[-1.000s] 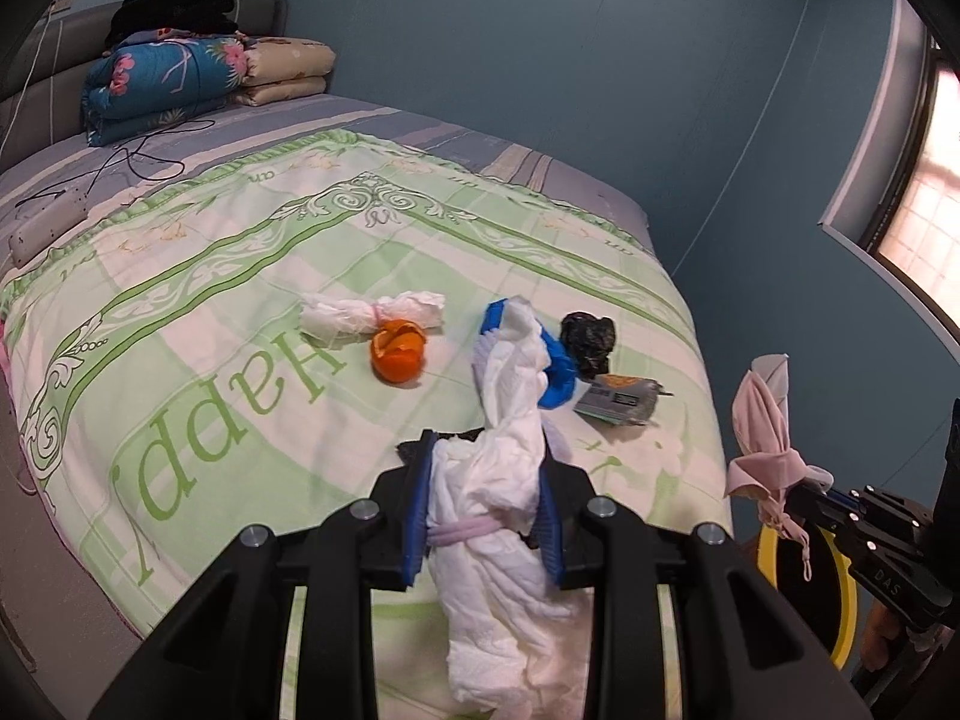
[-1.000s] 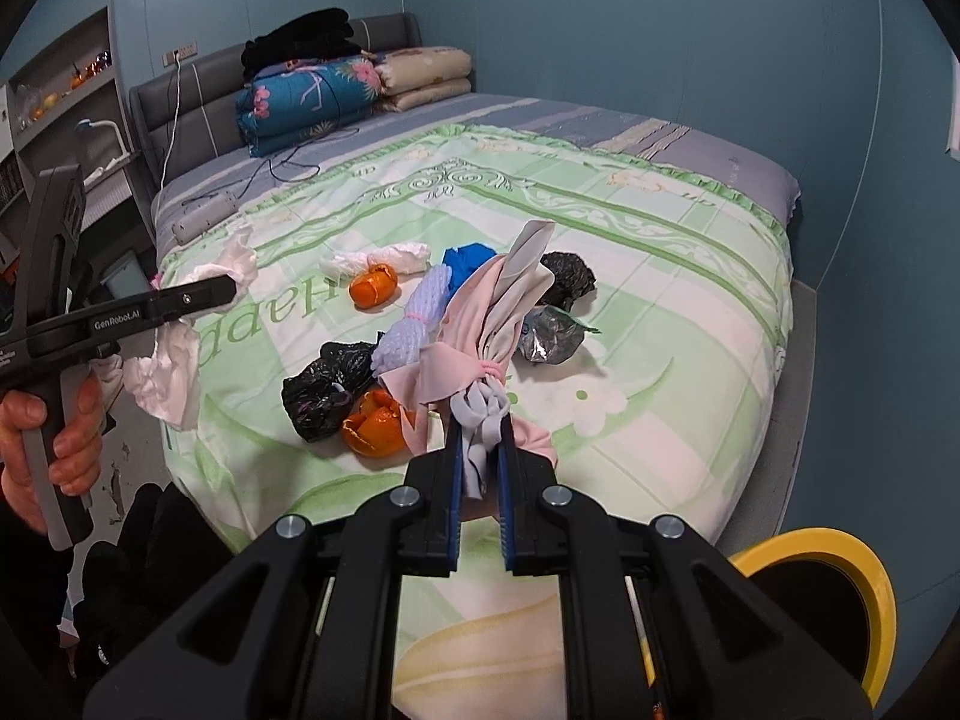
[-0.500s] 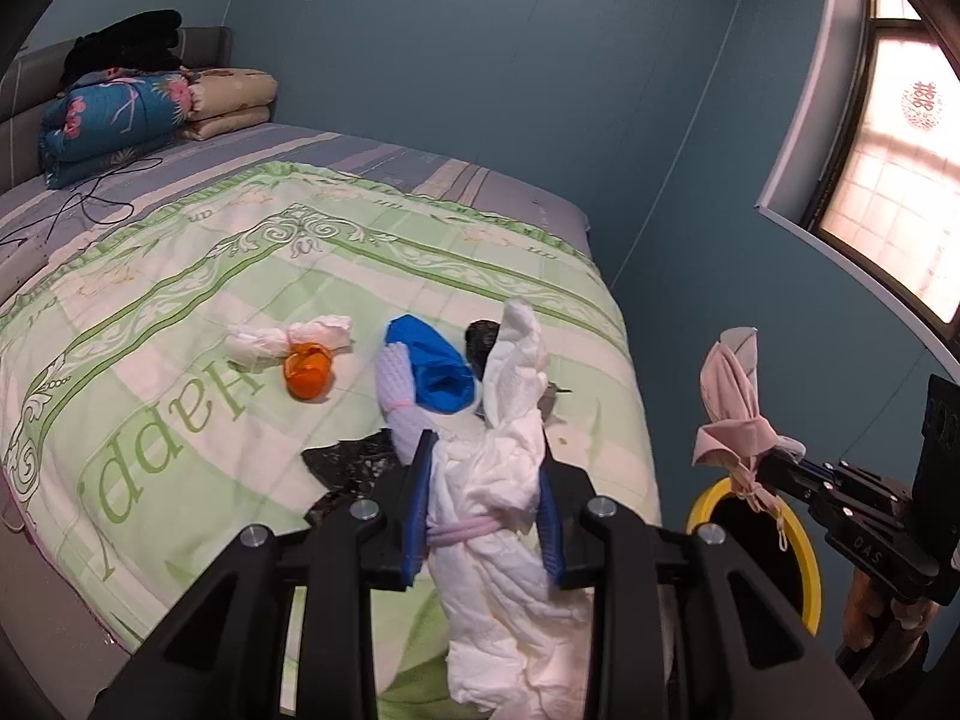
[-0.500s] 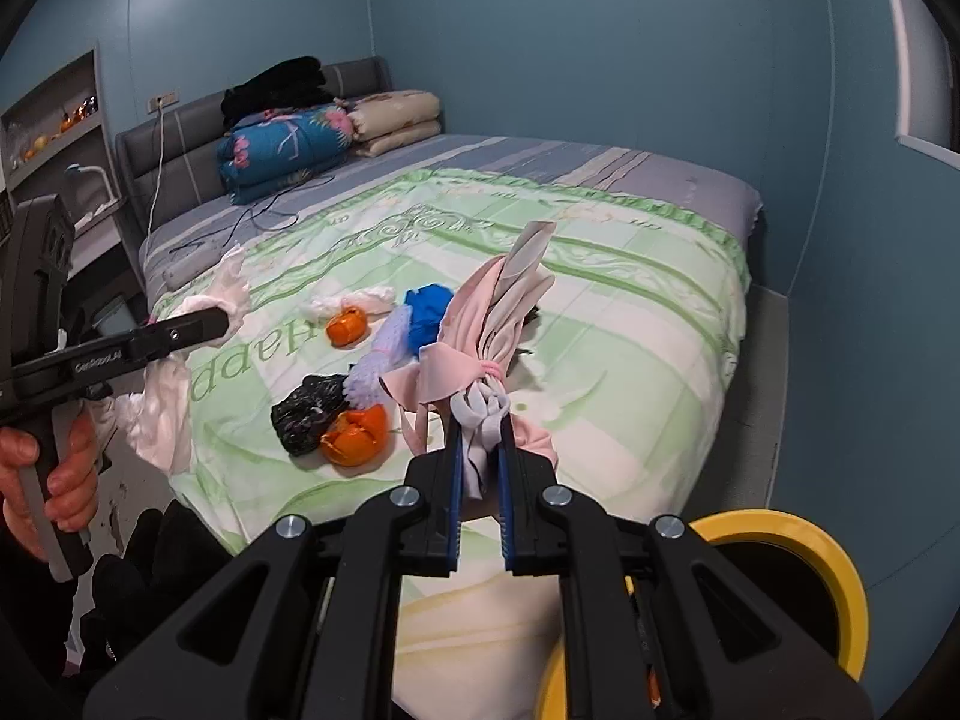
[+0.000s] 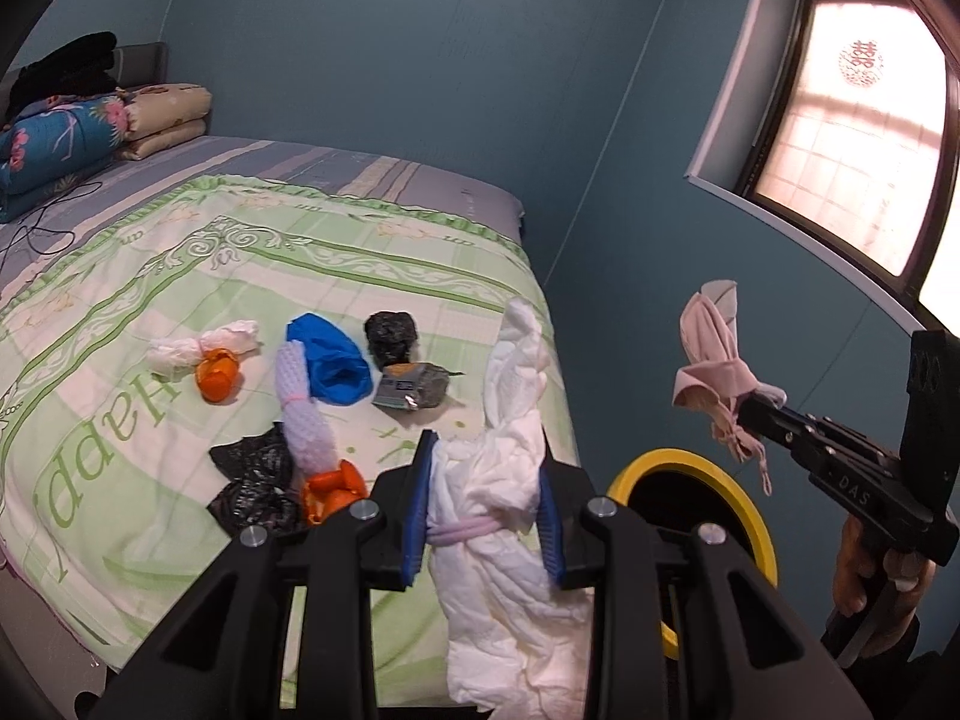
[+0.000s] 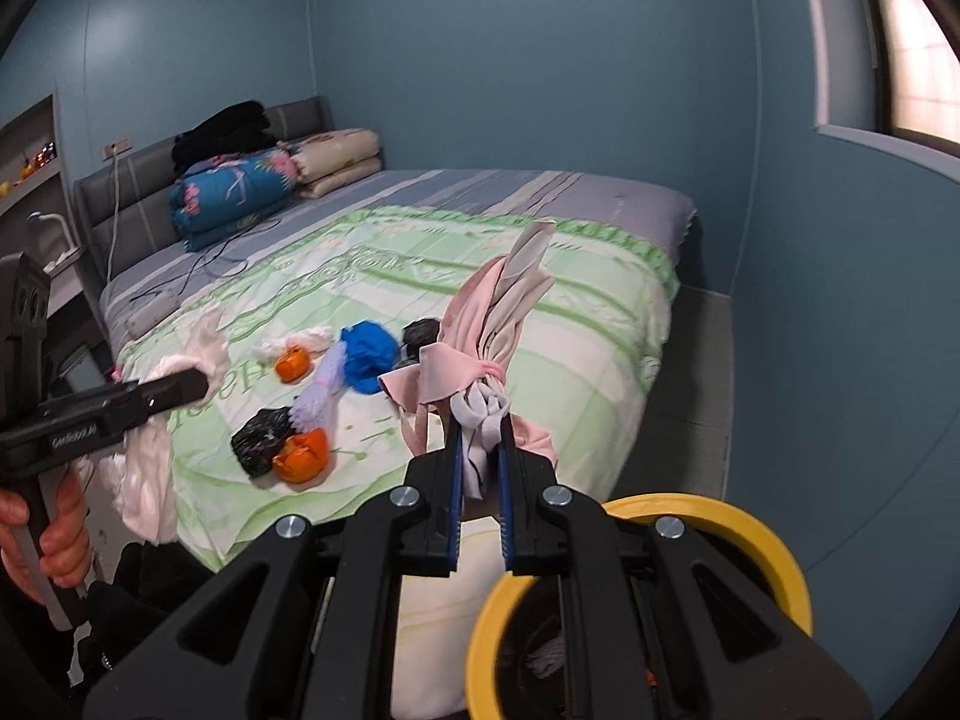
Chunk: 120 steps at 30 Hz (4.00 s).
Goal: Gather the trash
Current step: 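Carry both items over the yellow bin and open both tools to drop them, then move both open tools back over the remaining trash on the bed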
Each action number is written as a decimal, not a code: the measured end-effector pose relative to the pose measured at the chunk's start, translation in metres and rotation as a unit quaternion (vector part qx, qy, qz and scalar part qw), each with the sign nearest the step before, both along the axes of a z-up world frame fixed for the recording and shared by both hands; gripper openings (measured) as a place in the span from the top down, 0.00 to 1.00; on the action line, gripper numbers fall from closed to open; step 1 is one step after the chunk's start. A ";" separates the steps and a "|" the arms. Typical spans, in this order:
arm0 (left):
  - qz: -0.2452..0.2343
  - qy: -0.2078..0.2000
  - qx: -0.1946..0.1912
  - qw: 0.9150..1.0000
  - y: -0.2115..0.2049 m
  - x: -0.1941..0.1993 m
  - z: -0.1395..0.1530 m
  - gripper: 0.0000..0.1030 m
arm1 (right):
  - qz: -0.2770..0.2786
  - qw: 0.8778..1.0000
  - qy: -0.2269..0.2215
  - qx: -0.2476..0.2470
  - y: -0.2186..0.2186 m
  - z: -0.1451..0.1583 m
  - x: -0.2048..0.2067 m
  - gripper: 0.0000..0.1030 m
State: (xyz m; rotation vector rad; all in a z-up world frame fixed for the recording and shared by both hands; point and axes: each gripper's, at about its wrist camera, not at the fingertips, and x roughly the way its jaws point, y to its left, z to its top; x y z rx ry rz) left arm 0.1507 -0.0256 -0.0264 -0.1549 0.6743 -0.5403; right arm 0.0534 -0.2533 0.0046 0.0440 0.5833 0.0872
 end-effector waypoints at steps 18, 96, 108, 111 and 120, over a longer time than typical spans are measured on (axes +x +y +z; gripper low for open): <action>-0.102 -0.005 0.018 0.995 -0.079 -0.019 0.000 0.73 | -0.080 0.997 -0.001 -0.009 -0.043 0.008 -0.022 0.91; 0.068 -0.018 0.014 0.997 0.035 0.043 -0.006 0.16 | -0.022 0.997 0.027 0.071 -0.003 -0.023 0.092 0.20; 0.132 0.027 0.016 0.991 0.097 0.069 -0.050 0.14 | 0.022 0.999 0.028 0.025 0.047 -0.039 0.144 0.12; 0.137 0.046 0.017 0.989 0.106 0.076 -0.065 0.14 | 0.035 0.998 0.040 0.018 0.055 -0.049 0.157 0.12; 0.130 0.090 0.028 0.987 0.108 0.093 -0.107 0.14 | 0.036 0.996 0.085 0.000 0.065 -0.085 0.190 0.12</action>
